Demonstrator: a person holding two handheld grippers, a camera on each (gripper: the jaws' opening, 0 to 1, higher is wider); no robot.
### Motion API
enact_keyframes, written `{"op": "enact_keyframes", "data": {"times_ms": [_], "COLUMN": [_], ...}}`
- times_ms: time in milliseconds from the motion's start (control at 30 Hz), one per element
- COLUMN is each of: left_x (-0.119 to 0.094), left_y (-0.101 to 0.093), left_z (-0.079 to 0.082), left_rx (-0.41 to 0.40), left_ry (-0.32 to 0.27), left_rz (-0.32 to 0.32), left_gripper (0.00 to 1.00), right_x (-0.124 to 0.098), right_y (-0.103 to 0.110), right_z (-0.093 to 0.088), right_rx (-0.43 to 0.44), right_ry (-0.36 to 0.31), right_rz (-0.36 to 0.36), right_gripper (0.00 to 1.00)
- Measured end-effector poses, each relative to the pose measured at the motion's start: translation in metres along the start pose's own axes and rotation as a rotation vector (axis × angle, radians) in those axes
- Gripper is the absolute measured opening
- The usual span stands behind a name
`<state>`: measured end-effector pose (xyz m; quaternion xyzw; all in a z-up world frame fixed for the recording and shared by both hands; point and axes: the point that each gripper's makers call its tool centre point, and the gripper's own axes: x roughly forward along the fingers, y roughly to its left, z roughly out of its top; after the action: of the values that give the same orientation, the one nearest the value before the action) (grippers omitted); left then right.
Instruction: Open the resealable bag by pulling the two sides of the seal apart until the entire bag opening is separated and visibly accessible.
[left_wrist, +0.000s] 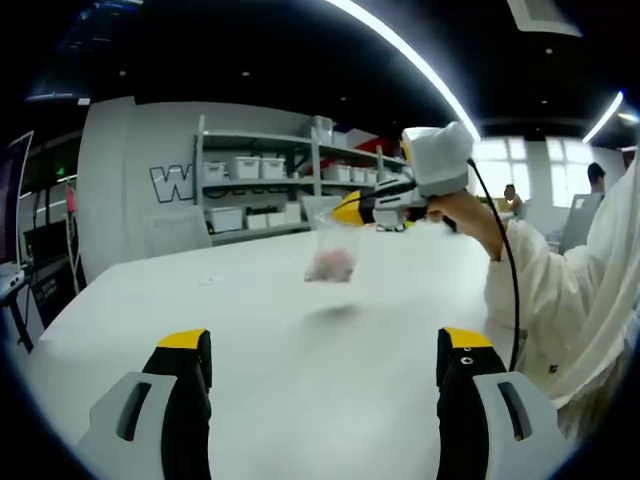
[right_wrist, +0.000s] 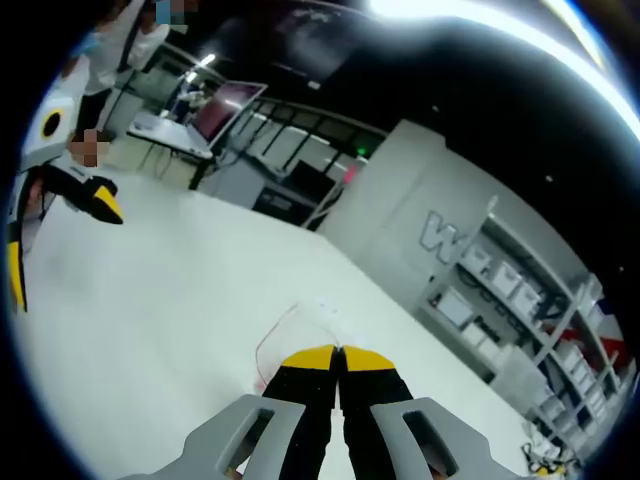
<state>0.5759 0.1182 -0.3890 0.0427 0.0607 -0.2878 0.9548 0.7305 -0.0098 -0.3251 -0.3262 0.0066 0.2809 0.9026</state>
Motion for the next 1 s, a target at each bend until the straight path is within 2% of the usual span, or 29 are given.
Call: {"op": "enact_keyframes", "data": {"times_ms": [300,733,1000], "left_x": [0.000,0.002,0.001], "left_y": [0.001,0.000,0.001], "left_z": [-0.001,0.000,-0.001], "left_rx": [-0.001,-0.001,-0.005], "left_ry": [0.003,0.008,0.009], "left_rz": [0.005,-0.003,-0.001], "left_gripper": [0.92,0.91,0.91], "right_x": [0.011,0.022,0.035], "right_y": [-0.007,-0.018,-0.024], "right_z": [-0.009,-0.003,-0.006], "right_rx": [0.014,0.021,0.018], "right_ry": [0.020,0.010,0.027], "right_rz": [-0.005,-0.018,-0.021], "right_gripper": [0.00,0.00,0.00]}}
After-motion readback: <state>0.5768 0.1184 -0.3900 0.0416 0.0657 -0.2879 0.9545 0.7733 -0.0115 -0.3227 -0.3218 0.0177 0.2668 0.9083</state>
